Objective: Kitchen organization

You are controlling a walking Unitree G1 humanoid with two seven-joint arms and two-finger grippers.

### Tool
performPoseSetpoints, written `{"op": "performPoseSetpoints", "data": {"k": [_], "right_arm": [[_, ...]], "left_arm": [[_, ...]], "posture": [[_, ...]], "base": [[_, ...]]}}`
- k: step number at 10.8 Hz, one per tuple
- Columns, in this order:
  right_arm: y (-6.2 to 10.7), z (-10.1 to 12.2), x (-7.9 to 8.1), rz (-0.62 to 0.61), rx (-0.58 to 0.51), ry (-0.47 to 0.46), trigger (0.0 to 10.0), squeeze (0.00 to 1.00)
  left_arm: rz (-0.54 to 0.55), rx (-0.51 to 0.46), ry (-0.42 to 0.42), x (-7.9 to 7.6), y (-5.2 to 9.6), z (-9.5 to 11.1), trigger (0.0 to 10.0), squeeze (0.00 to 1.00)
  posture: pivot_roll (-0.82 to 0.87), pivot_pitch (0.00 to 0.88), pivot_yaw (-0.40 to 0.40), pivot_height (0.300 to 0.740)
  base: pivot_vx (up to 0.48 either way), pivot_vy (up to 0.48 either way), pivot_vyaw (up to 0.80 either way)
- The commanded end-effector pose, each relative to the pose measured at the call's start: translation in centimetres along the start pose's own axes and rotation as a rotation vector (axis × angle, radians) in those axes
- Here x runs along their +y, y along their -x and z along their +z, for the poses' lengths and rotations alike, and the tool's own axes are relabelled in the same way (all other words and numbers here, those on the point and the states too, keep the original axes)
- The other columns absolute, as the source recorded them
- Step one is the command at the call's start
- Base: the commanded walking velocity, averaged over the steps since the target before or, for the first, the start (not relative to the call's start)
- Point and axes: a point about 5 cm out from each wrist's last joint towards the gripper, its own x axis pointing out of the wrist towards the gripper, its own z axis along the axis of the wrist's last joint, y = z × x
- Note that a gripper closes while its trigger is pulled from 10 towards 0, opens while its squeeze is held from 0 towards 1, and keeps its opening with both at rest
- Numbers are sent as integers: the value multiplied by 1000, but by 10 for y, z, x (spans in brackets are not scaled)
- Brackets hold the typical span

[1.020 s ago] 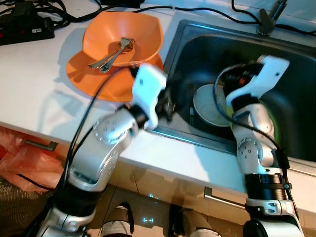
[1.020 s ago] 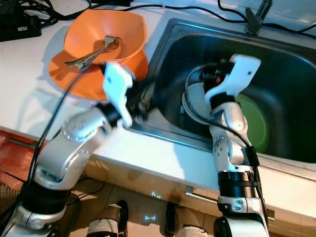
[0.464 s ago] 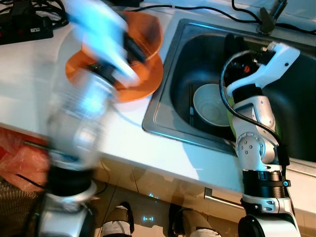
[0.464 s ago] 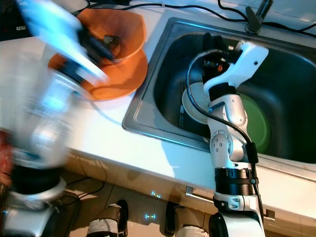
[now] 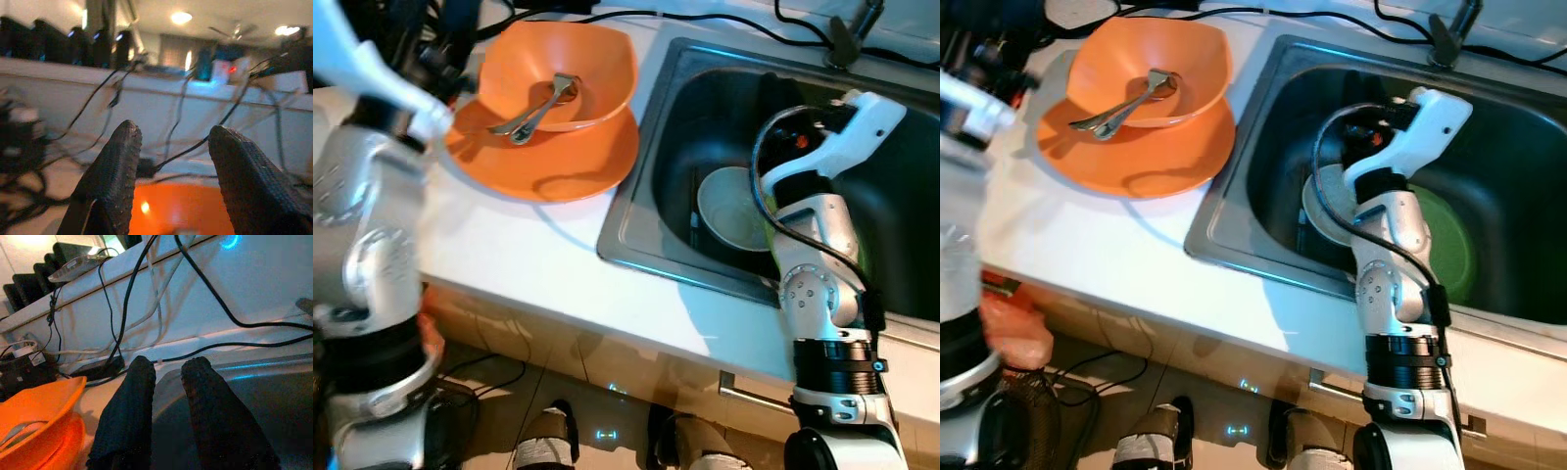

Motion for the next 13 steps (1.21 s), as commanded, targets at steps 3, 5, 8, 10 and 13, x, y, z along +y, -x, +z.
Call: {"op": "performPoseSetpoints", "data": {"k": [3, 5, 8, 10, 13], "right_arm": [[5, -8, -5, -13, 40, -8, 10000, 0], [5, -10, -5, -12, 49, -10, 10000, 0], [6, -12, -4, -8, 58, -9, 10000, 0], [6, -13, -4, -9, 62, -9, 10000, 0], [5, -14, -3, -3, 69, -9, 10000, 0]], "left_arm": [[38, 59, 49, 18, 14, -4, 10000, 1000], [49, 105, 133, 30, 28, -12, 10000, 1000], [29, 164, 228, 39, 42, -17, 10000, 1000], [-32, 210, 302, 32, 52, -25, 10000, 0], [-51, 286, 389, 23, 59, -45, 10000, 0]], "posture": [[155, 254, -33, 740], [158, 250, -33, 740], [160, 255, -35, 740], [158, 261, -38, 740], [157, 264, -39, 740]], "base": [[0, 0, 0], [0, 0, 0], [0, 0, 0], [0, 0, 0], [0, 0, 0]]}}
